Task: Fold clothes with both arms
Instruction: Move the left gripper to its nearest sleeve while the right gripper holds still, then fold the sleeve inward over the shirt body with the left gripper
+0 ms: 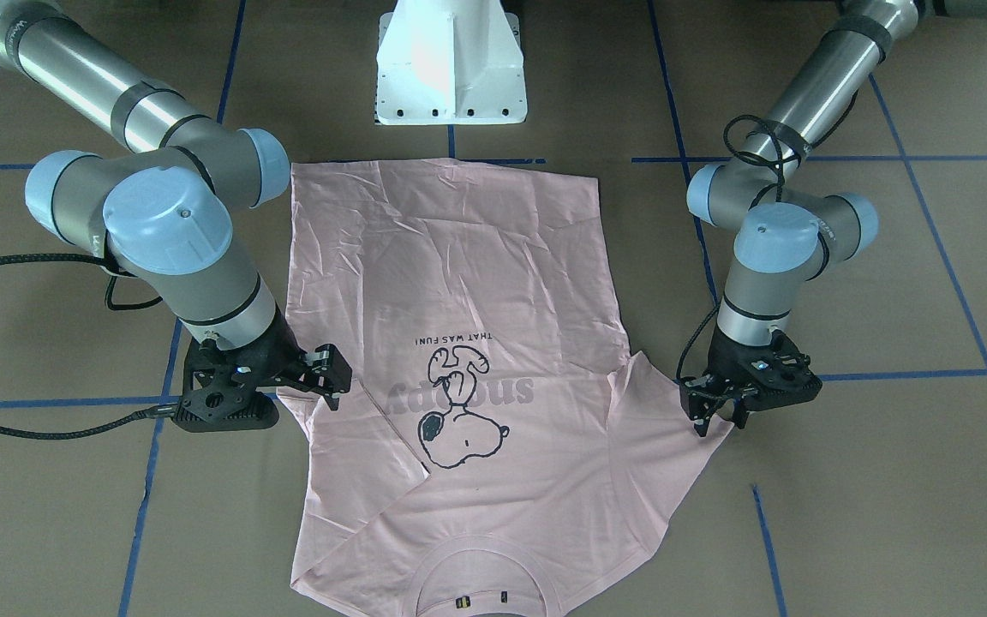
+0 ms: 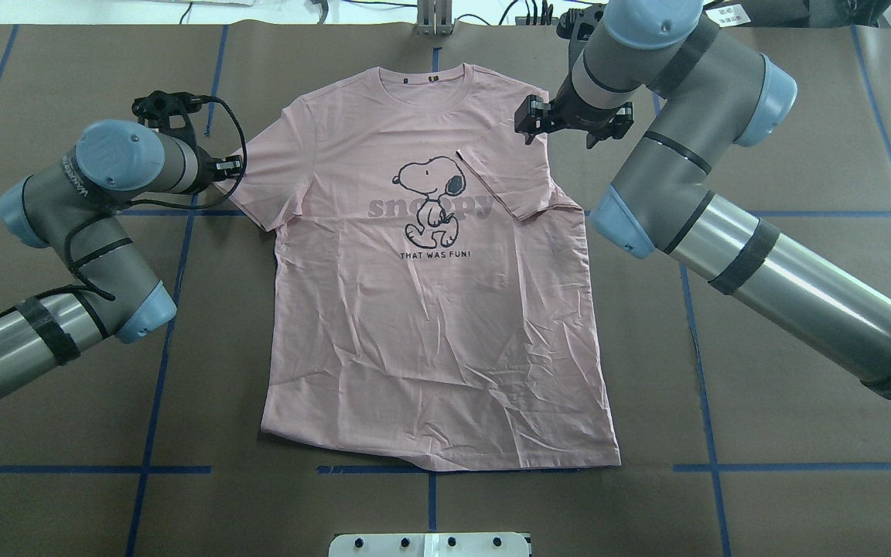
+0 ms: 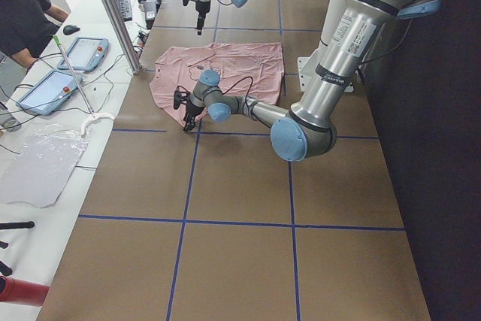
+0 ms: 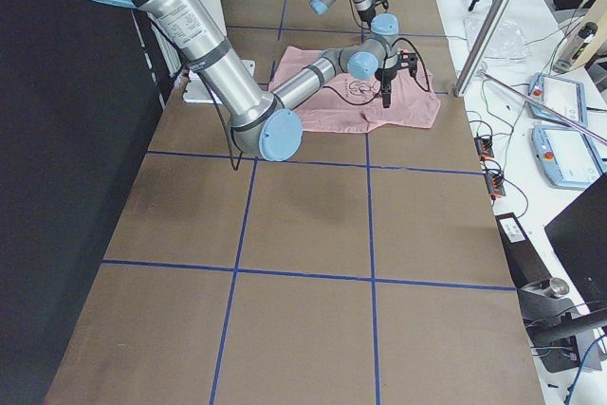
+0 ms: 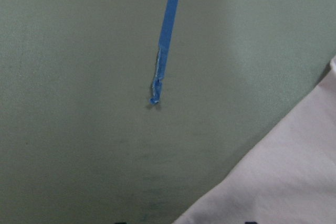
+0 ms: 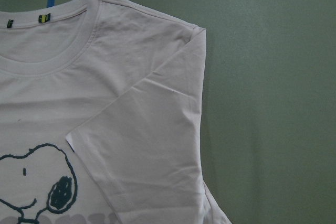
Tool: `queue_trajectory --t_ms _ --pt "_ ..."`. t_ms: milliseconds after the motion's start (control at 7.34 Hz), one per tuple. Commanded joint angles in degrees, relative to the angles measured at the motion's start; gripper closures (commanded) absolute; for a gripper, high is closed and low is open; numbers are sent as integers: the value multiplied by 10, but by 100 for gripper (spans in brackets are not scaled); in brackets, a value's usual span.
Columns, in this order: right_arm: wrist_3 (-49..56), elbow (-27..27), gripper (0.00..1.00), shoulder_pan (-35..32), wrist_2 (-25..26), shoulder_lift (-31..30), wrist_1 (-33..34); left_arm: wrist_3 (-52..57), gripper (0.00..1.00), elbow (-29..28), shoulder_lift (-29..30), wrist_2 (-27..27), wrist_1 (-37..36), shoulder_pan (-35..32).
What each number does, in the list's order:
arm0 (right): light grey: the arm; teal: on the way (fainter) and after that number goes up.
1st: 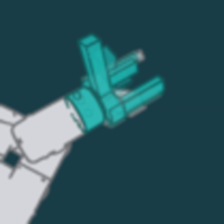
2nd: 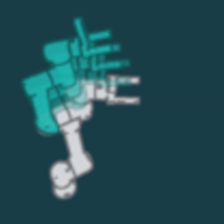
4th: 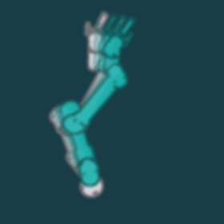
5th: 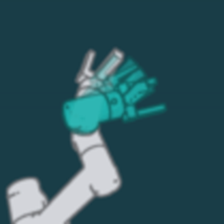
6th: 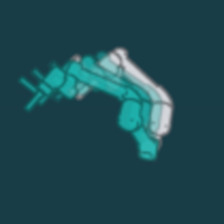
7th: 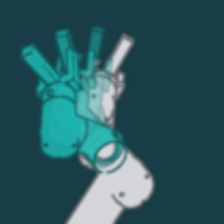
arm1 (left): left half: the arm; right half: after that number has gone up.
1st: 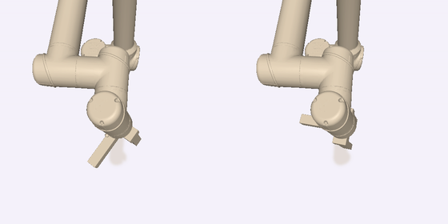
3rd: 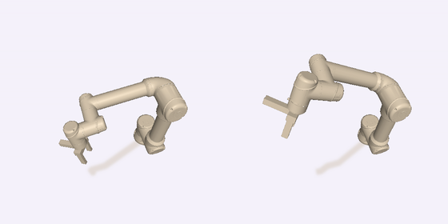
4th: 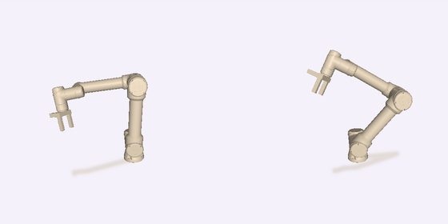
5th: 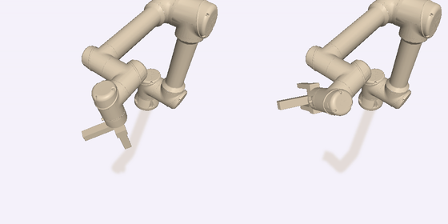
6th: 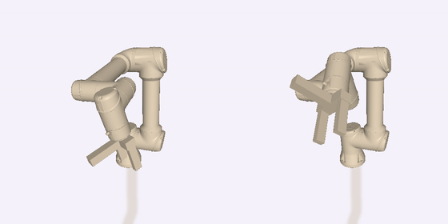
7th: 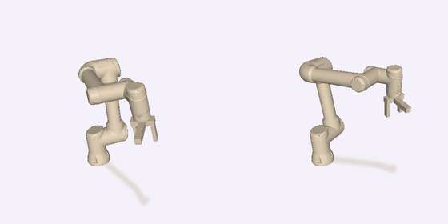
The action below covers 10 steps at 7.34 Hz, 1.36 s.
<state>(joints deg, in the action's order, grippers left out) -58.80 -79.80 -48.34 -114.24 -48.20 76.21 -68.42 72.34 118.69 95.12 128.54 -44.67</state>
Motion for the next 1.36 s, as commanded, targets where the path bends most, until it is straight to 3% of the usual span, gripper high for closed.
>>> queue_trajectory --t_ms 0,408,545,817,1089,1225 --pt "0 1 0 0 1 -1 0 13 100 3 2 1 3 0" --pt "2 3 0 1 2 -7 -1 14 100 10 15 5 -3 -1" --pt "2 3 0 1 2 -9 -1 13 100 37 15 8 -11 -1" --pt "1 3 0 1 2 -9 -1 5 100 112 51 9 -135 -1" --pt "2 3 0 0 1 -9 -1 -83 100 92 110 8 -162 18" --pt "2 1 0 -2 -1 -10 -1 -104 100 30 162 7 -156 22"
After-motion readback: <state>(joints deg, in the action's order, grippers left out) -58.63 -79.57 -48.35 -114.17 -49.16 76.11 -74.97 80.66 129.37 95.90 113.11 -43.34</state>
